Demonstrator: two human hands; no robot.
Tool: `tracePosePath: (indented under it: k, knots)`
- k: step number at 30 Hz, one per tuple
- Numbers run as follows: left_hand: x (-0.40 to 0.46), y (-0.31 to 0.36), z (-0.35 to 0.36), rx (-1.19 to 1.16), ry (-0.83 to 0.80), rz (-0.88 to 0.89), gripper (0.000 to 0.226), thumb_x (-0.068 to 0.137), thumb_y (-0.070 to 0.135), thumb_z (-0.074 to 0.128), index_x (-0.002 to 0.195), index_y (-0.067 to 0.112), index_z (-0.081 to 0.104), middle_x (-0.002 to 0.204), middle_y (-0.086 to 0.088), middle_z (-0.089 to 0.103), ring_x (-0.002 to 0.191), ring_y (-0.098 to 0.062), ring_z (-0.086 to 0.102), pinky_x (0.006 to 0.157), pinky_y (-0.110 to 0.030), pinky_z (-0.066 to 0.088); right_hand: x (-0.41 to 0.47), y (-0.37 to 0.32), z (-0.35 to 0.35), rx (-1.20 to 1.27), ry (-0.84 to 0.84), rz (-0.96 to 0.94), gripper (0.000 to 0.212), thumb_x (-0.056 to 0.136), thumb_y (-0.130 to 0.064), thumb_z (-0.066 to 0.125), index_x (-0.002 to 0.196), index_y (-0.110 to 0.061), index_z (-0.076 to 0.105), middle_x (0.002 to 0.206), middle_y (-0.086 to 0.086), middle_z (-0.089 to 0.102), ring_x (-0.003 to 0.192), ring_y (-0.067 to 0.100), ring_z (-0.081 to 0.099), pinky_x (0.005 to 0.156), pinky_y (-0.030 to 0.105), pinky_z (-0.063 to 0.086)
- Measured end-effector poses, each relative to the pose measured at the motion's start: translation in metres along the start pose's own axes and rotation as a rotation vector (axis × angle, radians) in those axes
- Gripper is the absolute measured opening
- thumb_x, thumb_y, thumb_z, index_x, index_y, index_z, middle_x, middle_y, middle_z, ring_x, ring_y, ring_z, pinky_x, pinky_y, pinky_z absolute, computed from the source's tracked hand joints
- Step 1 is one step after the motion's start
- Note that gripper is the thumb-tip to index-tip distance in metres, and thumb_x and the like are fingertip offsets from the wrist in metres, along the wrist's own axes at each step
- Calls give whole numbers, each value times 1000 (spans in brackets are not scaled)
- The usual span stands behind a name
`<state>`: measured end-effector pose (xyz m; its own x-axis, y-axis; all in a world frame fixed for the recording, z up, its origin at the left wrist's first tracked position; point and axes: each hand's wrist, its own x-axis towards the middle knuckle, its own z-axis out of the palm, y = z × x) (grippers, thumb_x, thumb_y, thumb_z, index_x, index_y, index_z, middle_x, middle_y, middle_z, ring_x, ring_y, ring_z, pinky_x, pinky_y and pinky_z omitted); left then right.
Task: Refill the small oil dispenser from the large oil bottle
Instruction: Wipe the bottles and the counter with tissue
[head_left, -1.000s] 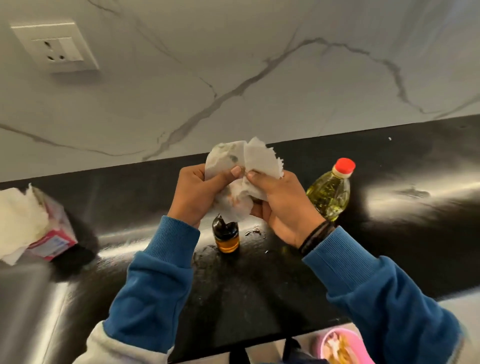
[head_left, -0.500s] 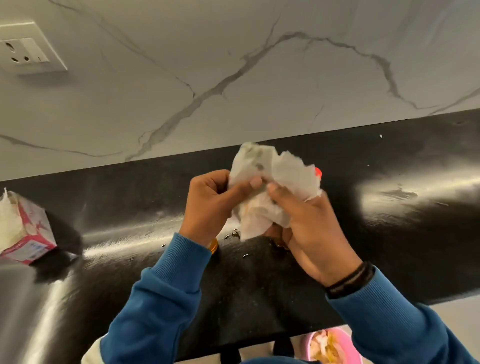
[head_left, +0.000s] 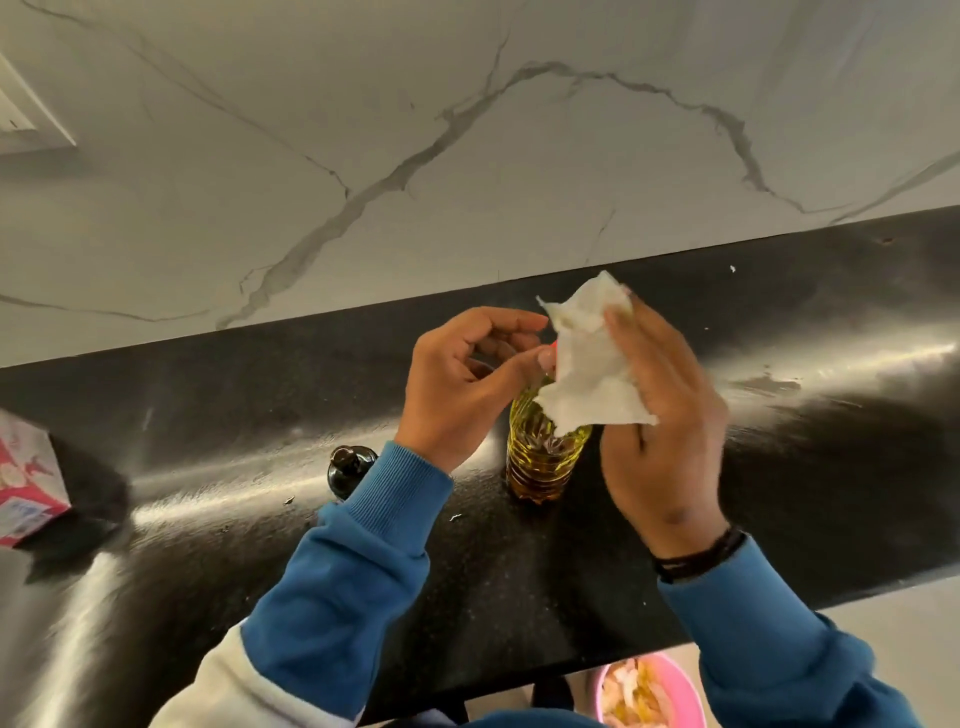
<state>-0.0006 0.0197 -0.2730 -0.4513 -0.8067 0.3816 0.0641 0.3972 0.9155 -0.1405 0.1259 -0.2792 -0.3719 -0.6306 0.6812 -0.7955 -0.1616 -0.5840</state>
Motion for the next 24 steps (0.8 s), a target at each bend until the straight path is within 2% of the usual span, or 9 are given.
tracePosePath:
  k: [2,3,6,8,10,12,16,20,24]
  knots:
    - [-3,-6,2,49,-55,13,33,81,9,80,109,25,72,102,-5,76,88,-26,73,73,-52,62,-10,3,10,18,-133,23,54,89,4,45,142,3,48,150,18,45,143,29,41,109,46,45]
    - [-5,-8,3,69,-68,25,38,80,8,79,111,28,71,105,-5,75,91,-26,73,74,-53,62,-14,3,13,36,-178,40,54,92,-3,42,145,1,44,153,16,42,145,27,38,113,45,42]
    - [-8,-10,6,110,-66,47,45,80,10,83,115,32,66,110,-1,74,96,-25,73,77,-49,63,-21,0,20,132,-235,127,57,99,-25,36,151,-2,36,153,14,42,143,21,40,115,31,39]
    - [-9,-8,9,118,-56,32,48,79,5,83,119,27,65,110,5,73,97,-18,73,79,-38,64,-25,0,22,193,-224,177,59,99,-29,36,152,-2,34,150,14,46,137,17,45,113,23,39]
    - [-8,-6,10,127,-65,21,51,80,4,82,125,19,62,111,8,73,100,-12,73,82,-33,63,-28,3,25,203,-217,215,57,98,-24,37,151,-3,36,146,13,50,134,18,49,111,28,42]
    - [-5,-4,9,188,-96,20,55,84,5,80,133,17,59,115,9,74,106,-14,71,85,-39,61,-34,9,25,184,-243,236,55,97,-23,37,148,-4,43,145,11,52,135,19,50,110,37,44]
    - [2,2,8,357,-191,27,59,90,9,75,143,19,54,122,14,71,113,-6,66,92,-35,56,-44,17,22,113,-289,253,61,93,-25,31,149,-2,41,152,15,44,144,26,39,114,48,40]
    - [1,4,16,351,-175,-9,54,91,5,73,138,26,56,122,15,71,113,-2,66,98,-39,56,-32,14,20,180,-199,248,60,98,-31,34,152,-5,35,153,19,42,142,30,41,112,48,43]
    - [-5,7,28,274,-39,-23,47,86,6,79,127,21,61,114,13,73,105,-2,71,92,-34,60,-26,13,29,157,-270,239,64,94,-25,40,154,-5,30,155,18,39,143,31,40,114,47,41]
